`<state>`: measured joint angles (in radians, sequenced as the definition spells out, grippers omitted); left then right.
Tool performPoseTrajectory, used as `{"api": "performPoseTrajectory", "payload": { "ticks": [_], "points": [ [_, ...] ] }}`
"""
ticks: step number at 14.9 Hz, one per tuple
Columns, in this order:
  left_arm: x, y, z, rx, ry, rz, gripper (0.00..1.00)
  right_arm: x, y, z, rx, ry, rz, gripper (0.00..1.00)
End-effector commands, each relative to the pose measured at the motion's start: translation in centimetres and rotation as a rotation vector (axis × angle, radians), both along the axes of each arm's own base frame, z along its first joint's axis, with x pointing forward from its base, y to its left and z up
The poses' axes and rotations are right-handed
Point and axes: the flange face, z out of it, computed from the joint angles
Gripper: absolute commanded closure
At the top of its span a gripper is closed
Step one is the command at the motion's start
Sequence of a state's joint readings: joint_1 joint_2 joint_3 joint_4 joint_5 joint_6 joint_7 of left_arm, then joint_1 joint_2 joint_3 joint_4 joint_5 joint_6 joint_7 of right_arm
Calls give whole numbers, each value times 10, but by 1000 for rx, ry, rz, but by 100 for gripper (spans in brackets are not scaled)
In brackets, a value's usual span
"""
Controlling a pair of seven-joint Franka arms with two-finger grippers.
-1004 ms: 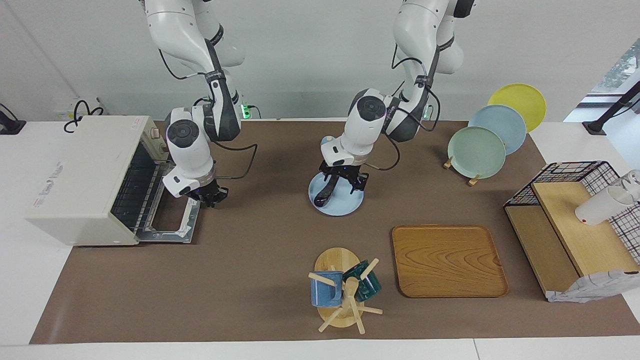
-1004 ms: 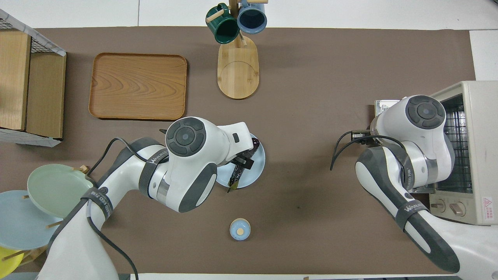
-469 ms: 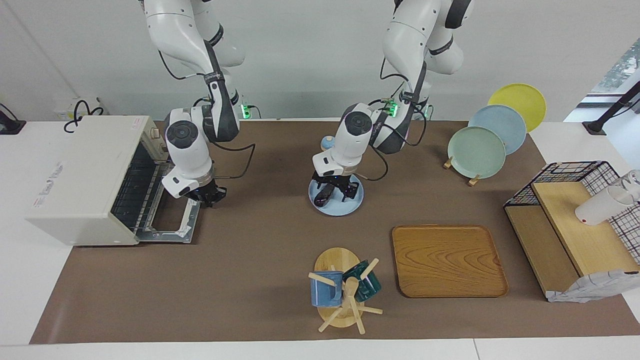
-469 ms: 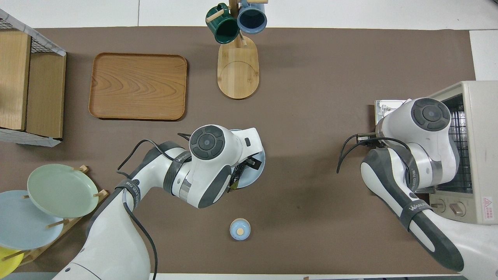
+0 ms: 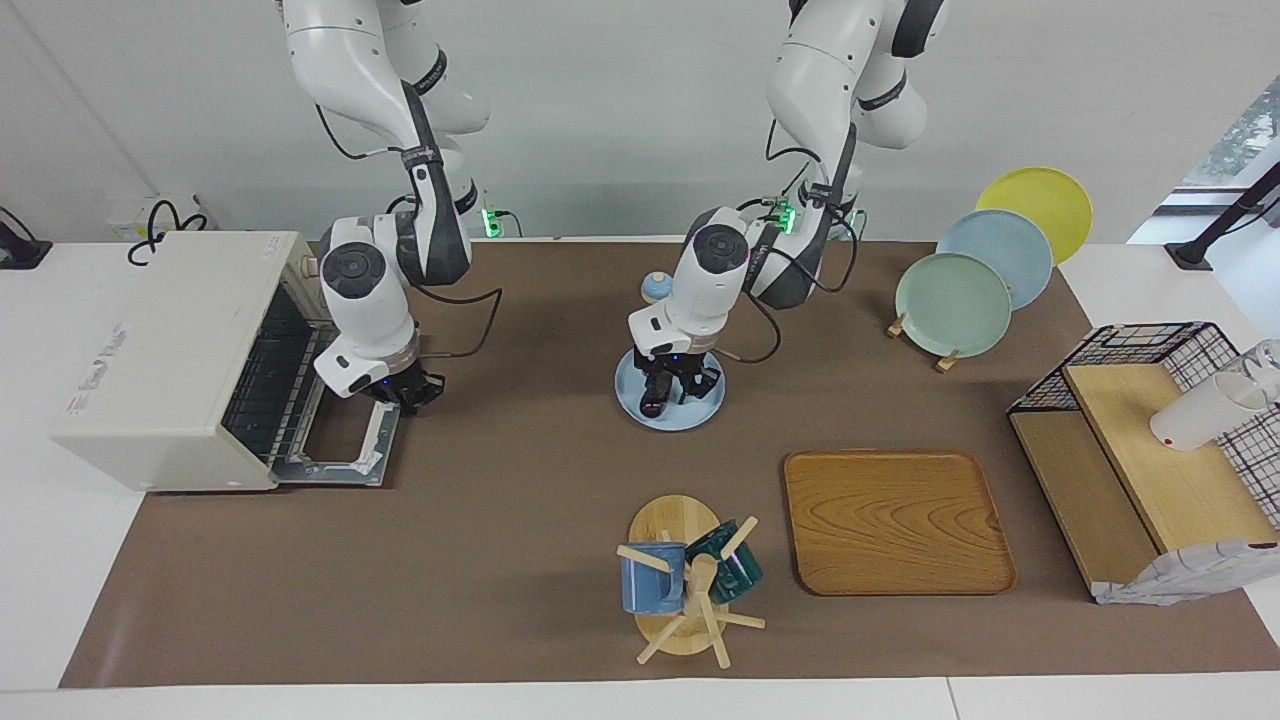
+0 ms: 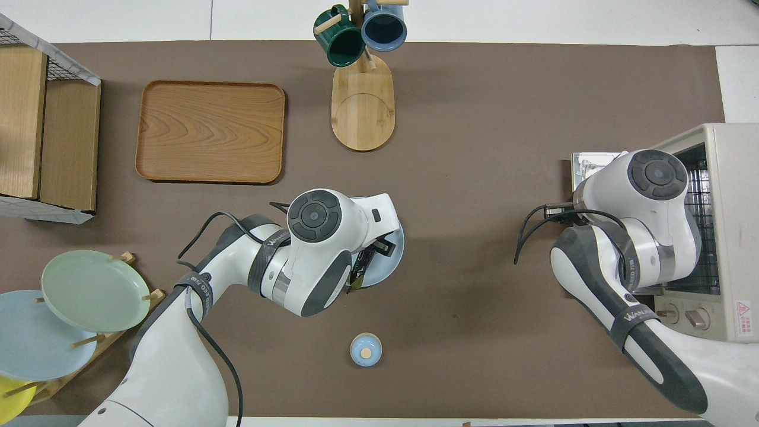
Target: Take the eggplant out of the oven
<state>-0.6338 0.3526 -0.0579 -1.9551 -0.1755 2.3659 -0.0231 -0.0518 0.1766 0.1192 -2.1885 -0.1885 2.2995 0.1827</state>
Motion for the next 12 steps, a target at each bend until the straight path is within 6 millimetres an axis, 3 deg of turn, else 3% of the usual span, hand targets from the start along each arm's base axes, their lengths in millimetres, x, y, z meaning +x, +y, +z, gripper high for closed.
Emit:
{"api": "performPoseTrajectory", "payload": {
  "ticks": [1,5,6,10,12],
  "points": [
    [7,5,13,2,26,9,68,0,-11,12,-32,-15,62,91],
    [7,8,17,8,36,22,100,12,-26,41,-55,29,88,89],
    [10,16,27,11,46,31,100,14,-31,49,-60,32,94,89],
    [53,67,96,-20,54,131,100,26,-53,90,-75,55,108,89],
    [93,104,132,-42,37,201,100,28,-66,106,-79,59,123,89]
  ]
}}
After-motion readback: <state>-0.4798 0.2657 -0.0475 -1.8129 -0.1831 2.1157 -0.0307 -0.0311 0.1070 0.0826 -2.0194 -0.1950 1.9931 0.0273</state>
